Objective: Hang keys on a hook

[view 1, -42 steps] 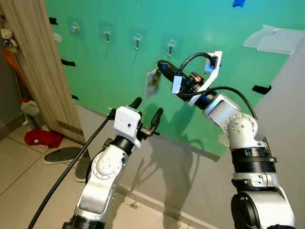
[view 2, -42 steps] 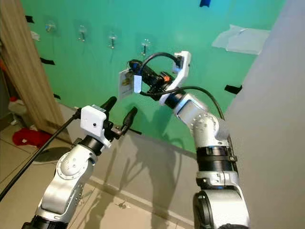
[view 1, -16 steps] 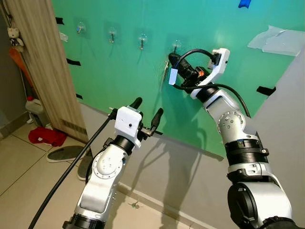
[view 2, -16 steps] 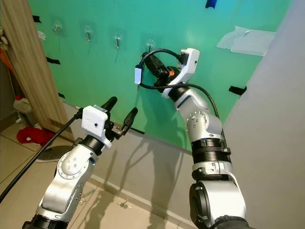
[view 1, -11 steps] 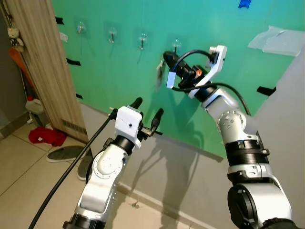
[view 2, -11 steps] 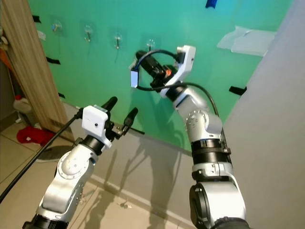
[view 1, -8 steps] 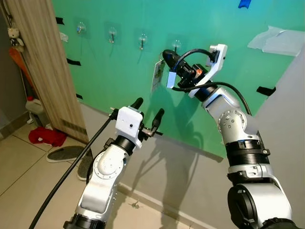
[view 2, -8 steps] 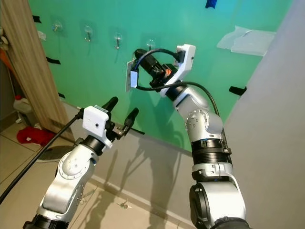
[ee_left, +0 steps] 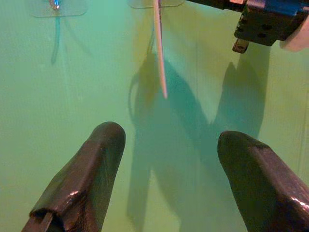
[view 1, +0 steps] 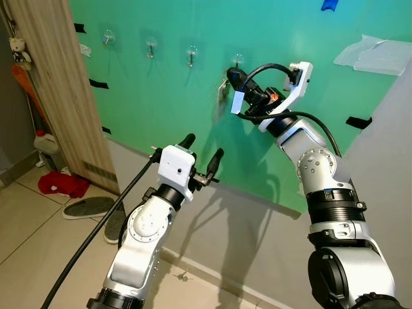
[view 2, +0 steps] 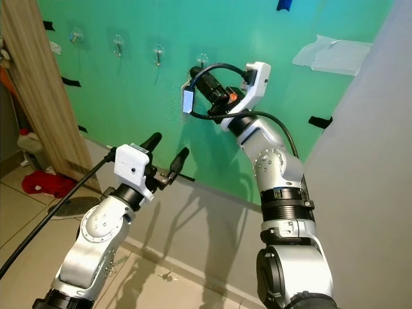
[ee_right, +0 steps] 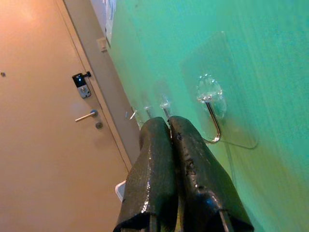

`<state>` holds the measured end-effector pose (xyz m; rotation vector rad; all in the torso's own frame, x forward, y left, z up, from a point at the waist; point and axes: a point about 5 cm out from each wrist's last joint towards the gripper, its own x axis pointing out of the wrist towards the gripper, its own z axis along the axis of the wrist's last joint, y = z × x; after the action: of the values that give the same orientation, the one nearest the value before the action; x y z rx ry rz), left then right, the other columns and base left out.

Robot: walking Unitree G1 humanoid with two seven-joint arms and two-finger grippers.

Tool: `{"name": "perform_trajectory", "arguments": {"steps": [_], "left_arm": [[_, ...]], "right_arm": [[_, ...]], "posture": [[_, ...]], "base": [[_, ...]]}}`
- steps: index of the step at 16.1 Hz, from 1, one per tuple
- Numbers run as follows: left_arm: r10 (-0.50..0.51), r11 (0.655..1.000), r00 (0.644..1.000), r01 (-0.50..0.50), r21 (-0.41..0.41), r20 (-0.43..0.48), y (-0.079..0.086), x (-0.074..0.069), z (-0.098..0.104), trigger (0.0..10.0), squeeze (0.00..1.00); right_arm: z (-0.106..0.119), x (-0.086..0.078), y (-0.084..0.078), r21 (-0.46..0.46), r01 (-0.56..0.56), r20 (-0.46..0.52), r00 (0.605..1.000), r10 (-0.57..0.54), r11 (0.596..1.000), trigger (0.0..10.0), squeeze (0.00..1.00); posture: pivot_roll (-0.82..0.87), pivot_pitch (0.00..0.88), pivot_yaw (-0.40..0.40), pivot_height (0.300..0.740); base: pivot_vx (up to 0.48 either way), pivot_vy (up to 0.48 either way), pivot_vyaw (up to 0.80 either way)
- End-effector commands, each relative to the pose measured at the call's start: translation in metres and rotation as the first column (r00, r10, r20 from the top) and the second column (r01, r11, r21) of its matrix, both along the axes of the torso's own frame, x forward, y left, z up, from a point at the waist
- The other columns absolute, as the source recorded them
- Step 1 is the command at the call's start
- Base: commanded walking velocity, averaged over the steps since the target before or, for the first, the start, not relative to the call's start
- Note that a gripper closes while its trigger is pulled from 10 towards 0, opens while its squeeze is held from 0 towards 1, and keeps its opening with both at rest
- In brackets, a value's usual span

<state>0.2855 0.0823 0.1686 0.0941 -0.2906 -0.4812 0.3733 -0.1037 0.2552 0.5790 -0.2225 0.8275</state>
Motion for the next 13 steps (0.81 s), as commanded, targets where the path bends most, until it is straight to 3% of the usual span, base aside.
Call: {"name": "perform_trajectory", "arguments": {"steps": [1, 13], "left_arm": [[-0.016, 1.0, 1.0, 0.016, 0.004, 0.011, -0.004, 0.0007, 0.0023, 10.0, 0.0], [-0.017, 1.0, 1.0, 0.017, 0.006, 0.009, -0.0042, 0.0008, 0.0019, 10.0, 0.0]], "right_arm": [[0.005, 0.0026, -0.0055, 0.014, 0.026, 0.005, 1.0, -0.026, 1.0, 10.0, 0.0], [0.0081, 0.0125, -0.0149, 0.07, 0.123, -0.027, 0.992, -0.121, 0.99, 10.0, 0.0]], "posture": [[0.01, 0.0, -0.066, 0.74], [0.01, 0.0, -0.065, 0.74]], "base": [[0.0, 0.0, 0.0], [0.0, 0.0, 0.0]]}}
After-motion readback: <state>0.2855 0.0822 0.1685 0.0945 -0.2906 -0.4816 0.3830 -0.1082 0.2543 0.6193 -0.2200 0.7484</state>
